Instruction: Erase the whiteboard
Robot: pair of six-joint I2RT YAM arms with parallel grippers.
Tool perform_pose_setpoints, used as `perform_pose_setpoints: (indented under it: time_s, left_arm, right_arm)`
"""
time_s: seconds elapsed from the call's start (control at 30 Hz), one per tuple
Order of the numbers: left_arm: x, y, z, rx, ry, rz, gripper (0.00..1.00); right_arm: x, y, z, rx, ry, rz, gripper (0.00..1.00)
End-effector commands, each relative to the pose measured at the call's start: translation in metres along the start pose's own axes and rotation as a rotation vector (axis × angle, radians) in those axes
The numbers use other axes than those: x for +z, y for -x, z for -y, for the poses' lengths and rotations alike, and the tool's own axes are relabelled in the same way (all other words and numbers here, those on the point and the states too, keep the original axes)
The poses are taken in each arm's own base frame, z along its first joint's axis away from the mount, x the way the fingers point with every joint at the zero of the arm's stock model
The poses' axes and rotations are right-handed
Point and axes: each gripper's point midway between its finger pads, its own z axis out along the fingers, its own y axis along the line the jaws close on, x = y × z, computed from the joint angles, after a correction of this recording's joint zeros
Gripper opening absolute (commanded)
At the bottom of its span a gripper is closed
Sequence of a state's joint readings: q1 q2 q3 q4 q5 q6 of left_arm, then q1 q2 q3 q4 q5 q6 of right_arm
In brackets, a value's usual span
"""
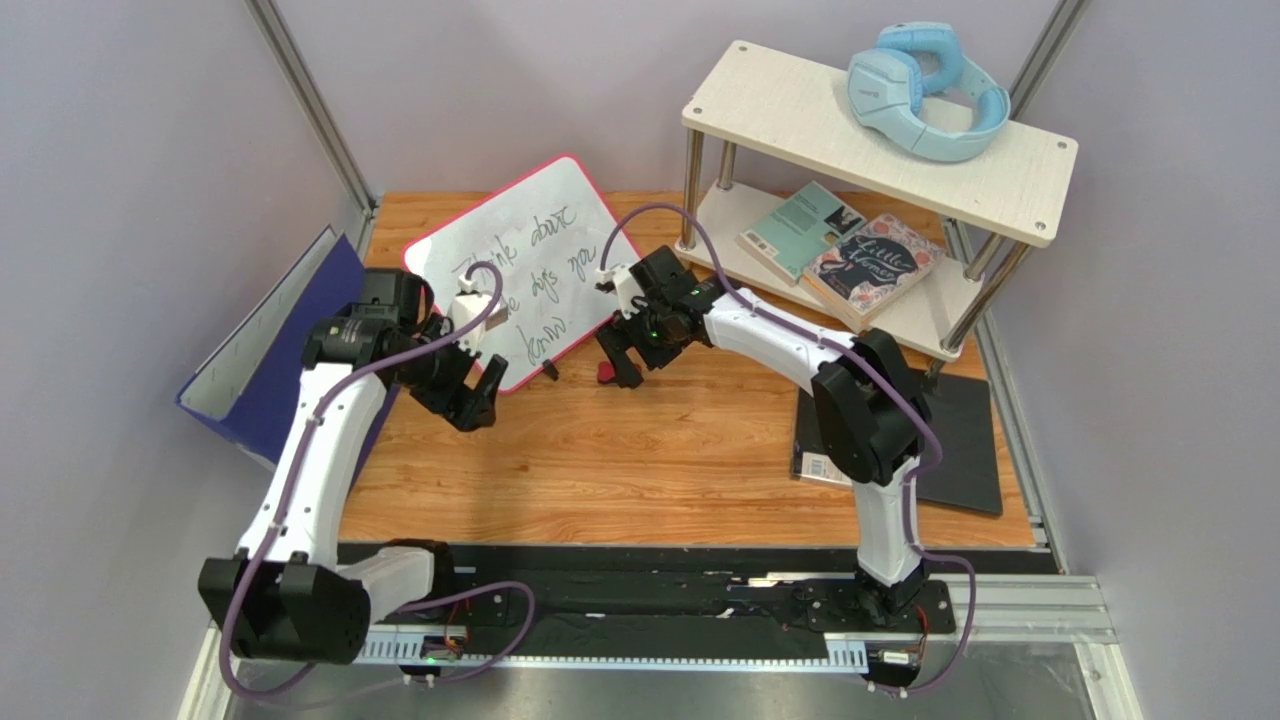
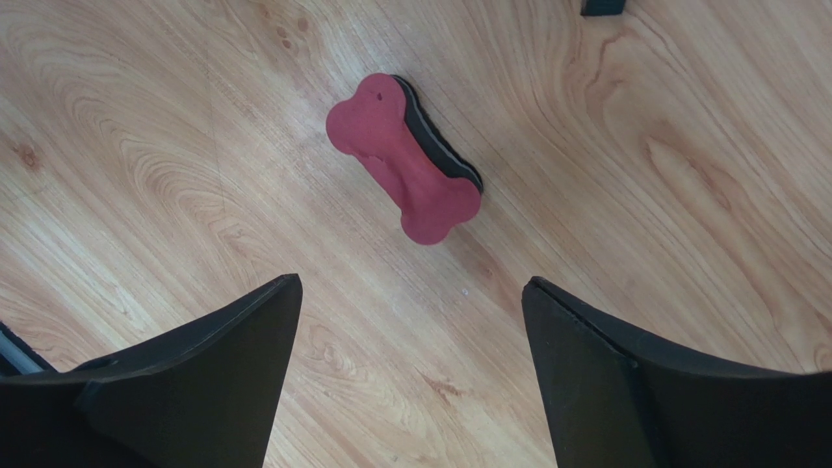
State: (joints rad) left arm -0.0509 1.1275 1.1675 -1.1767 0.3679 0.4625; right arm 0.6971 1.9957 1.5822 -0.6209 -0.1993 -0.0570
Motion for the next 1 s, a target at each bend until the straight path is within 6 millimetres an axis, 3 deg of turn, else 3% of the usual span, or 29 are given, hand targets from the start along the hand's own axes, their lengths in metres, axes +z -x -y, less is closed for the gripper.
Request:
perform_pose_setpoints:
  time_s: [0.0,0.23,0.5,0.6,0.77,0.8,0.97]
  left_arm:
    - [0.013,0.017,0.005,-0.014,-0.092,0.049,0.91]
    - [0.03,0.03,0.001,-0.052,-0.16,0.026,0.91]
    - [0.032,0.036,0.0,-0.063,-0.177,0.039,0.89]
    - [0.029,0.038,0.001,-0.061,-0.177,0.058,0.88]
    - [0.027,0.039,-0.004,-0.063,-0.148,0.075,0.88]
    - [0.026,0.04,-0.005,-0.071,-0.142,0.082,0.88]
    - [0.023,0.052,-0.016,-0.097,-0.102,0.131,0.86]
  right_arm:
    - [0.011,0.015,-0.01,-0.054,0.057,0.008,0.87]
    - [0.038,0.02,-0.004,-0.063,0.043,0.001,0.86]
    - [0.059,0.021,0.006,-0.07,0.017,-0.011,0.78]
    - [0.066,0.018,0.008,-0.064,0.01,-0.015,0.7]
    - [0.072,0.017,0.006,-0.04,0.021,-0.019,0.47]
    - [0.073,0.017,0.005,-0.035,0.024,-0.016,0.38]
    - [0.07,0.017,0.003,-0.028,0.035,-0.014,0.26]
